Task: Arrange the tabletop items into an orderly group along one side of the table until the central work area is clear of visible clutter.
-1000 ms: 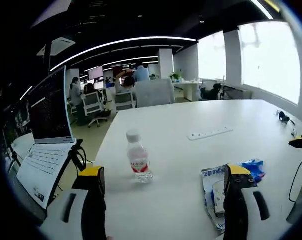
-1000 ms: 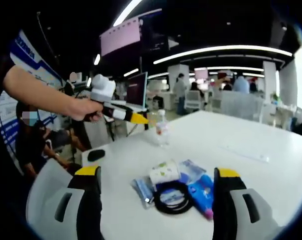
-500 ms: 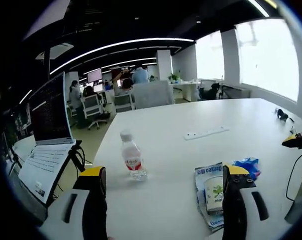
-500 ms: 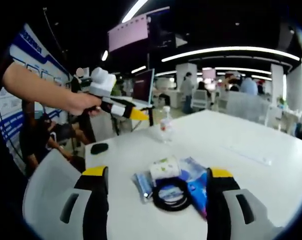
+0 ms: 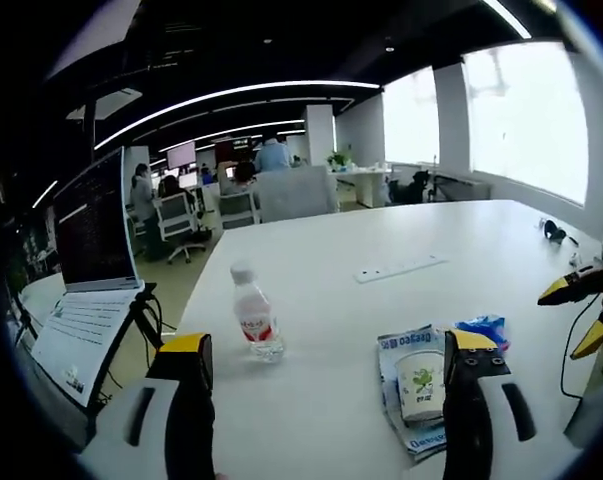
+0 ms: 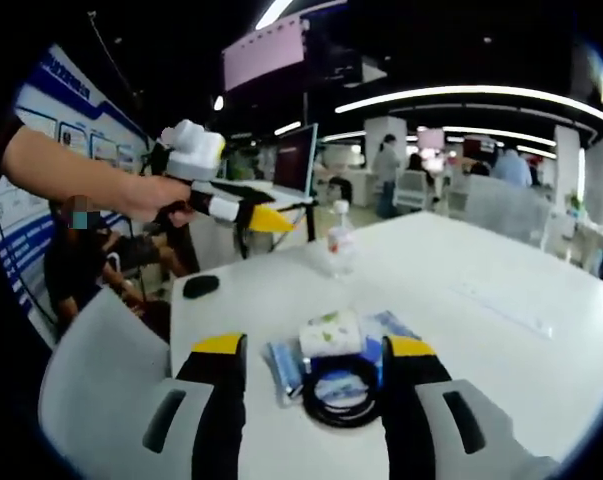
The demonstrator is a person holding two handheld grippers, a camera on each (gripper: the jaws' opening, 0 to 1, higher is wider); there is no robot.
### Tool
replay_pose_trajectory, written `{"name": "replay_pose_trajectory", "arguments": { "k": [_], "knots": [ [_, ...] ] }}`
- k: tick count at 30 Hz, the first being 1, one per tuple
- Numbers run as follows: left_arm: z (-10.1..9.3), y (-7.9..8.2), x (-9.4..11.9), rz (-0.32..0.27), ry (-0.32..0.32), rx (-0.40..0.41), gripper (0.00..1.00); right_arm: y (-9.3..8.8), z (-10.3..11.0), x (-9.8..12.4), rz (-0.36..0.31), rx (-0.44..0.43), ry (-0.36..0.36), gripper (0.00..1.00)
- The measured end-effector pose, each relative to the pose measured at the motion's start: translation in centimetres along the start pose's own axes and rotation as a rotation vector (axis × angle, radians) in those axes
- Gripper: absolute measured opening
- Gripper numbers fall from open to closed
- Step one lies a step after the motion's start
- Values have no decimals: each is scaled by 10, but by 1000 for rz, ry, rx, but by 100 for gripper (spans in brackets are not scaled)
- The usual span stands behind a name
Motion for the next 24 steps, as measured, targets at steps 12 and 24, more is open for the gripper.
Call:
{"name": "replay_pose_trajectory", "arguments": {
  "k": [12, 24],
  "knots": [
    [7, -9, 11, -12, -51, -7, 94, 4, -8, -29, 42, 7, 26, 36],
    [11, -19, 20, -3, -74, -14, 92, -7, -8, -50, 90, -25, 73, 31]
  ]
}}
Point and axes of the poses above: the point that each gripper's makers call its tool centre point, and the gripper's own axes: x roughly backward along the fingers, z roughly to its left, y roughly out of its top, the point moved 10 cm from there along x, roughly backward along the fingers, and after that the axes turned 7 degrees about -y, right-handed, at the moved point
